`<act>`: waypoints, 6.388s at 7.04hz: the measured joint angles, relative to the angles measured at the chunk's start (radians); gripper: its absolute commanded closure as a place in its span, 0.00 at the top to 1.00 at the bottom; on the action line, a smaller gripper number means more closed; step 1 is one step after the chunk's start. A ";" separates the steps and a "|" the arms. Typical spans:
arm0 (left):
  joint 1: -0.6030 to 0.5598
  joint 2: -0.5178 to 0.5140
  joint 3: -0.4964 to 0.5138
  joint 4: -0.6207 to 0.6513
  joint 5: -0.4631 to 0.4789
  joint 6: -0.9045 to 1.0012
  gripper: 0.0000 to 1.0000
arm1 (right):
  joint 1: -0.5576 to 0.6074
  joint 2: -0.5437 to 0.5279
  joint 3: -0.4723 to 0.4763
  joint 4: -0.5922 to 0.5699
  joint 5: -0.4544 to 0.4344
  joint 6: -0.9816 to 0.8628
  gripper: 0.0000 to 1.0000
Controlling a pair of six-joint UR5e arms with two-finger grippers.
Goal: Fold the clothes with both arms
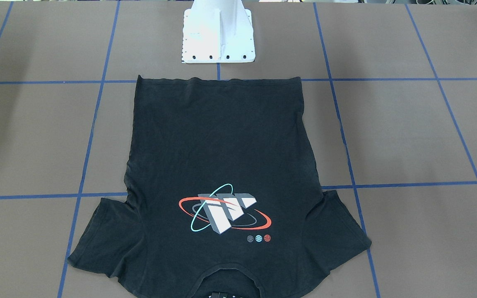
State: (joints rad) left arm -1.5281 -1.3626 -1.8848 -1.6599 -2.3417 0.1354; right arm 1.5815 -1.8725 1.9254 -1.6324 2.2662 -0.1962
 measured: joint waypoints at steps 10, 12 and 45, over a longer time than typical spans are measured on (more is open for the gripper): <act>0.012 -0.344 0.110 -0.357 -0.001 -0.130 1.00 | -0.033 0.406 -0.128 0.069 0.092 0.081 0.99; 0.080 -0.366 0.126 -0.452 0.002 -0.213 1.00 | -0.144 0.494 -0.177 0.146 0.110 0.174 1.00; 0.144 -0.357 0.131 -0.485 0.005 -0.225 1.00 | -0.893 1.242 -0.836 0.544 -0.802 1.524 0.00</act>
State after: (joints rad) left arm -1.3836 -1.7196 -1.7539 -2.1445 -2.3368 -0.0893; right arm 0.6890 -0.6302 1.0894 -1.0880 1.4641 1.3279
